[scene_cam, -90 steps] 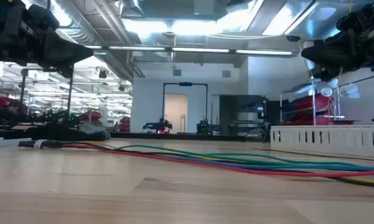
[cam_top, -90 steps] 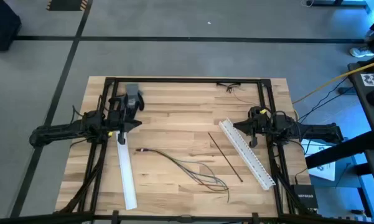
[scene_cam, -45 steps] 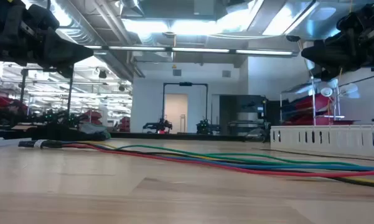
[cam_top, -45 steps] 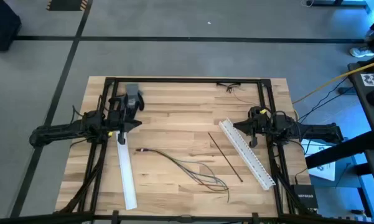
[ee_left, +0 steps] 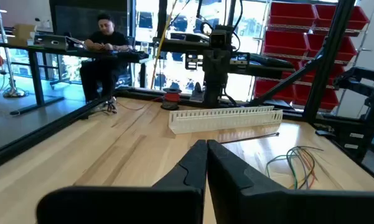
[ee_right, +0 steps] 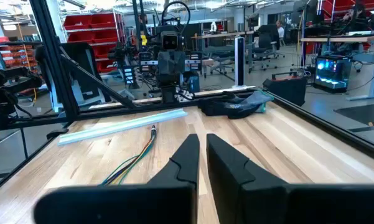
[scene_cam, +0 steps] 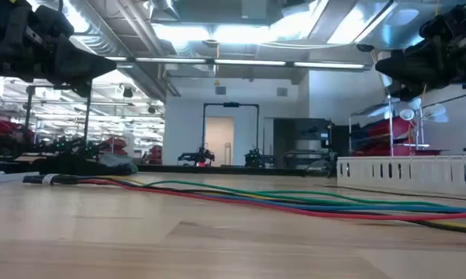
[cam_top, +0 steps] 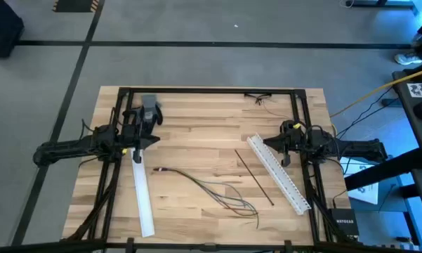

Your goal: Ziptie cables

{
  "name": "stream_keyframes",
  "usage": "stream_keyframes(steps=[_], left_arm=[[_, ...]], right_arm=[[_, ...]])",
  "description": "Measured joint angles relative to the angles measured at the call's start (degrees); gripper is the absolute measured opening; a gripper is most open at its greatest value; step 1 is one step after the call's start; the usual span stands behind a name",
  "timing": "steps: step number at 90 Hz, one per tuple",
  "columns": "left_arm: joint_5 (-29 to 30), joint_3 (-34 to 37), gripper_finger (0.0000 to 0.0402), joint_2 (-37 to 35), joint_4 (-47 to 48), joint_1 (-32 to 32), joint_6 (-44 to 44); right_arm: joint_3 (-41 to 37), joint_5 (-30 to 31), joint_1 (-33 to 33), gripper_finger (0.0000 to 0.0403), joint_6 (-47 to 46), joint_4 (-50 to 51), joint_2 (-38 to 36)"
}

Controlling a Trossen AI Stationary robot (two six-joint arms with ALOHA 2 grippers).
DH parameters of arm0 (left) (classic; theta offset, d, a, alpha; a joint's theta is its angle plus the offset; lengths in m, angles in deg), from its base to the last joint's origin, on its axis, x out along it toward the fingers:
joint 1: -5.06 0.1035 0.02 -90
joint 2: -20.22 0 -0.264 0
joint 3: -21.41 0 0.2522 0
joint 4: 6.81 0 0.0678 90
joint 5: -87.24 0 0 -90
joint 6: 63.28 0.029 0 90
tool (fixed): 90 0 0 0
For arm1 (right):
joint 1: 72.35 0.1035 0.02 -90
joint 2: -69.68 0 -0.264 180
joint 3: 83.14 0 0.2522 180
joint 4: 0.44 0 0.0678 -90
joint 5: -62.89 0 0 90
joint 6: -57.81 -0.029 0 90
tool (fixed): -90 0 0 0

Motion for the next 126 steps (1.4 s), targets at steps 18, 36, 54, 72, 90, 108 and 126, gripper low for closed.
stream_keyframes(steps=[18, 36, 54, 72, 90, 108, 126], left_arm=[[-0.05, 0.05, 0.0005, 0.00, -1.84, 0.01, 0.88], [0.57, 0.05, 0.0005, 0.02, -6.17, 0.30, -2.34], [2.66, 0.05, 0.0005, 0.30, -5.71, 1.82, -1.08], [4.55, 0.05, 0.0005, 1.44, -4.18, 4.29, -3.06], [4.88, 0.05, 0.0005, 5.78, -4.76, 7.33, -2.63], [4.88, -0.08, 0.0005, 10.02, -6.66, 9.45, -1.64], [4.87, -0.11, 0.0005, 12.08, -11.02, 9.74, -0.54]], right_arm=[[0.02, 0.00, 0.02, 0.0024, 0.01, -0.03, 0.01], [0.00, 0.01, 0.00, 0.0024, -0.29, -2.70, -0.01], [0.00, 2.72, 0.02, 0.0024, -0.33, -3.90, 0.01], [0.00, 8.85, 0.02, 0.0024, -5.50, -15.44, -0.01], [1.85, 15.05, 0.00, 0.0024, 7.16, -25.95, 0.04], [13.77, 15.95, 0.00, 0.0024, 10.50, -13.50, 6.17], [30.34, 15.90, 0.00, 0.0047, 4.64, 5.11, 24.68]])
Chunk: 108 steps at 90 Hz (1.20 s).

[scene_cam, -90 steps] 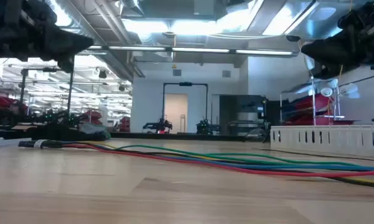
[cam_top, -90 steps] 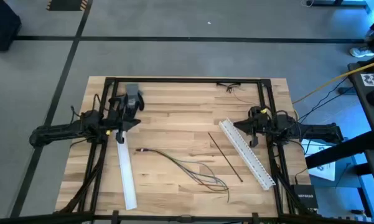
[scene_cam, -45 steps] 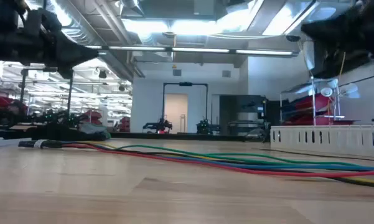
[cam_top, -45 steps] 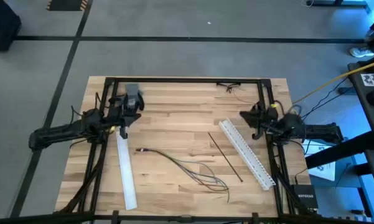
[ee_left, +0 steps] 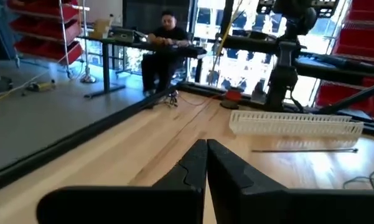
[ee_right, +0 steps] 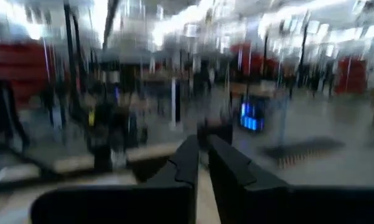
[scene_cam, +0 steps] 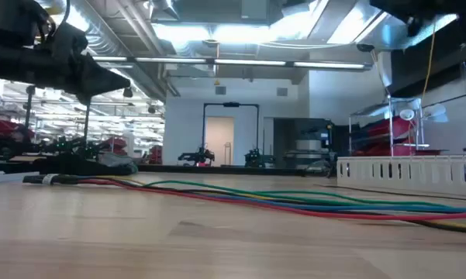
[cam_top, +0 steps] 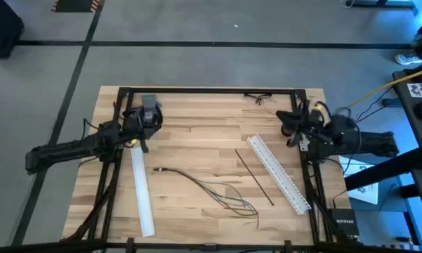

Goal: Ziptie cables
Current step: Prepare the black ziptie

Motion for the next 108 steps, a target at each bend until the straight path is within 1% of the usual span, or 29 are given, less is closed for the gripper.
stream_keyframes(steps=[4, 8, 20, 28, 34, 46, 61, 82, 93, 108], left_arm=[[-0.01, -0.03, 0.0005, 0.27, -0.93, -0.02, 0.96], [-0.01, -0.03, 0.0005, 0.47, -1.81, -0.02, 1.80], [-0.01, -0.10, 0.0005, 0.46, -3.04, -0.02, 3.98], [-0.03, -0.10, 0.0005, 0.46, -2.91, -0.02, 3.98], [-0.34, -0.10, 0.0005, 0.46, -2.89, -0.02, 3.93], [-0.69, -0.10, 0.0005, 0.46, -2.78, -0.13, 2.38], [-0.70, -0.12, 0.0005, 0.46, -2.82, -0.13, 1.97], [-0.69, -0.18, 0.0005, 0.46, -3.09, -0.13, 2.19], [-0.71, -0.18, 0.0005, 0.46, -3.10, -0.13, 2.10], [-0.69, -0.18, 0.0005, 0.46, -3.12, -0.13, 2.23]], right_arm=[[3.46, -0.97, 0.01, 0.0063, -2.68, 4.60, 4.79], [6.77, -3.34, 0.02, 0.0080, -5.58, 9.84, 9.67], [15.59, -14.33, 0.30, 0.0131, -15.21, 24.27, 24.56], [19.27, -20.21, 3.33, 0.0154, -21.48, 31.16, 33.64], [21.13, -21.49, 7.01, 0.0163, -25.86, 34.45, 39.32], [22.40, -21.43, 15.45, 0.0165, -35.22, 39.47, 48.74], [22.43, -21.14, 24.38, 0.0165, -49.53, 40.63, 57.00], [22.43, -25.08, 32.62, 0.0165, -66.33, 41.25, 63.67], [22.47, -26.00, 35.81, 0.0165, -72.05, 41.39, 65.86], [22.47, -27.47, 37.85, 0.0155, -74.72, 41.27, 68.19]])
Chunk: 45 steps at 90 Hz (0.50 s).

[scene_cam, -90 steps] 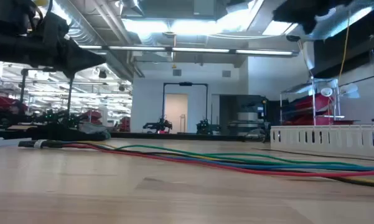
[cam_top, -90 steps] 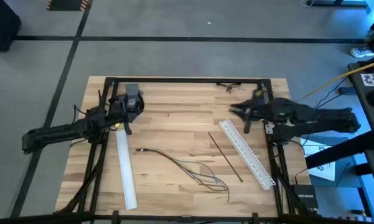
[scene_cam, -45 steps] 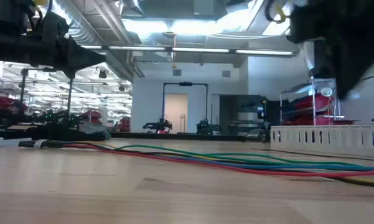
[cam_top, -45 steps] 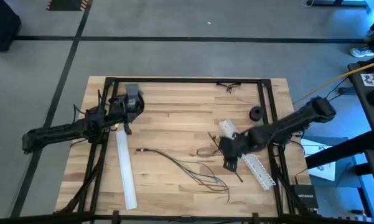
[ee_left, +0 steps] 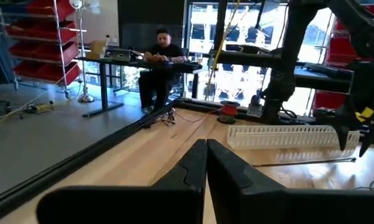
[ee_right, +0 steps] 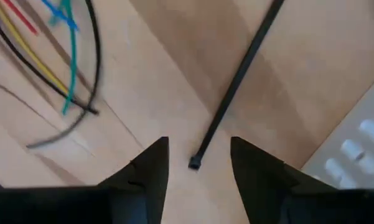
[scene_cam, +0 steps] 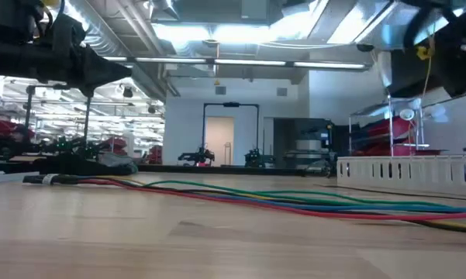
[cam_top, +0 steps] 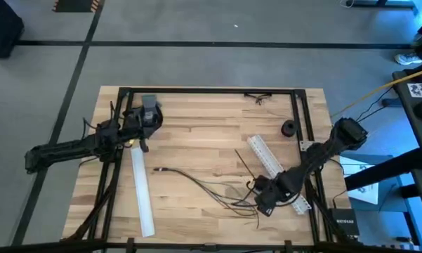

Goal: Ziptie cables
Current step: Prepare the black ziptie

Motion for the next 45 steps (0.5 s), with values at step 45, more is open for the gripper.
stream_keyframes(steps=[45], left_arm=[[-0.02, 0.00, 0.0005, 0.00, 0.23, -0.02, -0.15]], right_arm=[[-2.14, 2.02, 0.09, 0.0033, 3.92, -3.88, 5.26]])
